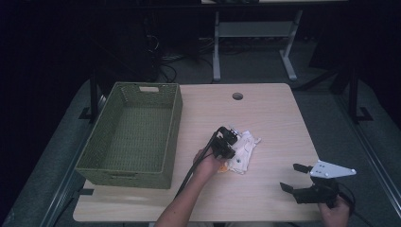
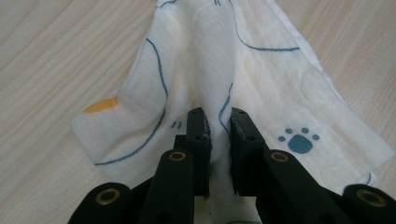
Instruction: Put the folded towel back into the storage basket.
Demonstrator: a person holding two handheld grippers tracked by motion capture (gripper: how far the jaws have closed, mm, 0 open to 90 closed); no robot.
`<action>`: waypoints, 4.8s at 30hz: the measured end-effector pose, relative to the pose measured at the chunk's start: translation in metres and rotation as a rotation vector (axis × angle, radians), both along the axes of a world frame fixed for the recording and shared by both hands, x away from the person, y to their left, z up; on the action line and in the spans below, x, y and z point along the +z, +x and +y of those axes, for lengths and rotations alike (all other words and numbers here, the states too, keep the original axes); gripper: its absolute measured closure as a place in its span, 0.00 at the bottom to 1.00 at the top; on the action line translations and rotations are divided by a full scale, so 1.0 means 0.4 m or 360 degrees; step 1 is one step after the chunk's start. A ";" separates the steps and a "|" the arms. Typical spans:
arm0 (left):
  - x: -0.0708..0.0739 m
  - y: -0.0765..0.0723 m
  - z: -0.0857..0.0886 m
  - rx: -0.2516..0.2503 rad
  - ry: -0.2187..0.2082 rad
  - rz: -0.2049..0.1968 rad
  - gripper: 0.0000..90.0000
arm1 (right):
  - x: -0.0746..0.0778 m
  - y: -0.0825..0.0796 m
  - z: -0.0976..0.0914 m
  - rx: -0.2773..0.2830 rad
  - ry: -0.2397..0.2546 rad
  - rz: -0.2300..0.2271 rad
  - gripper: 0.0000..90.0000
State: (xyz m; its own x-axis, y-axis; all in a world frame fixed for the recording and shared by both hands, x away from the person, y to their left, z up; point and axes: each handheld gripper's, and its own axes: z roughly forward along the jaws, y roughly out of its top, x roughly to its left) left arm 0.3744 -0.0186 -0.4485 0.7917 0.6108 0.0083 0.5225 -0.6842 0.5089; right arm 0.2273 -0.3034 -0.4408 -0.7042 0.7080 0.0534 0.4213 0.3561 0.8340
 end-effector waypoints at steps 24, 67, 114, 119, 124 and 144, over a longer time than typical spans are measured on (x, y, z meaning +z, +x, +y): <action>0.030 0.000 0.040 0.0085 -0.0351 0.0202 0.91 | 0.001 -0.001 -0.010 -0.0018 -0.0003 -0.0005 0.15; 0.151 -0.027 0.187 0.0008 -0.0976 0.0635 0.91 | 0.008 -0.007 -0.031 -0.0077 0.0012 -0.0044 0.15; 0.275 -0.051 0.363 0.0001 -0.1154 0.0630 0.91 | -0.004 0.003 0.001 -0.0054 -0.0076 -0.0014 0.15; 0.286 -0.052 0.382 0.0006 -0.1165 0.0626 0.91 | -0.002 0.002 0.001 -0.0057 -0.0068 -0.0014 0.15; 0.299 -0.049 0.407 0.0023 -0.1159 0.0623 0.91 | -0.001 0.001 -0.003 -0.0057 -0.0067 -0.0026 0.15; 0.324 -0.043 0.561 0.0127 -0.1230 0.0573 0.91 | 0.001 -0.001 -0.002 -0.0077 -0.0074 -0.0032 0.15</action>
